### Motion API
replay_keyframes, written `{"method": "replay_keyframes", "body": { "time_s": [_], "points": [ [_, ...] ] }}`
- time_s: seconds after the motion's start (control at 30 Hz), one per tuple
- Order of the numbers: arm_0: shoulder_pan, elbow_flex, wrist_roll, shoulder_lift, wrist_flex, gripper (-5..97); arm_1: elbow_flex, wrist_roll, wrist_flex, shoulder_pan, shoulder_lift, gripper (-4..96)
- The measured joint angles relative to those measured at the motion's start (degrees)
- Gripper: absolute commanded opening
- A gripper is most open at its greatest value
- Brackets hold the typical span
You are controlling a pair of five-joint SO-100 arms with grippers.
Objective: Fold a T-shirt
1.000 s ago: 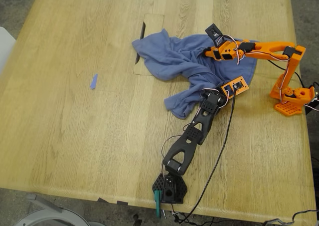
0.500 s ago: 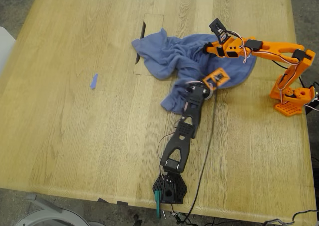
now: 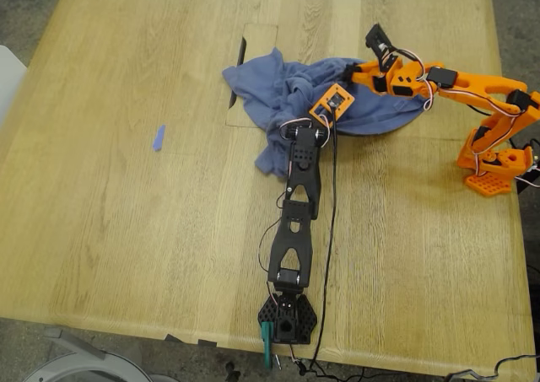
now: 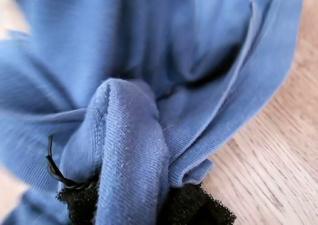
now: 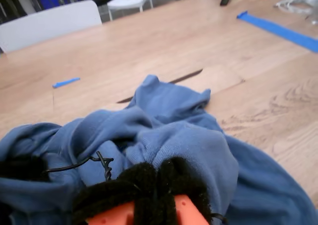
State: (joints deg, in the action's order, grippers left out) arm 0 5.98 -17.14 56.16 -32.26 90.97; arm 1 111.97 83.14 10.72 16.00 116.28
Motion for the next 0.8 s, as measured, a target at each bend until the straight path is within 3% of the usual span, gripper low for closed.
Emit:
{"method": "replay_keyframes", "body": {
  "time_s": [0.33,0.8],
  "points": [
    [-3.6,0.0,0.2,-17.3,4.7,0,0.0,1.3,-4.3,-1.1,7.1,0.0],
    [-2.5,0.0,0.7,-36.4,1.5,0,2.1,3.8,-13.2,-1.2,24.2,0.0]
  ]
}}
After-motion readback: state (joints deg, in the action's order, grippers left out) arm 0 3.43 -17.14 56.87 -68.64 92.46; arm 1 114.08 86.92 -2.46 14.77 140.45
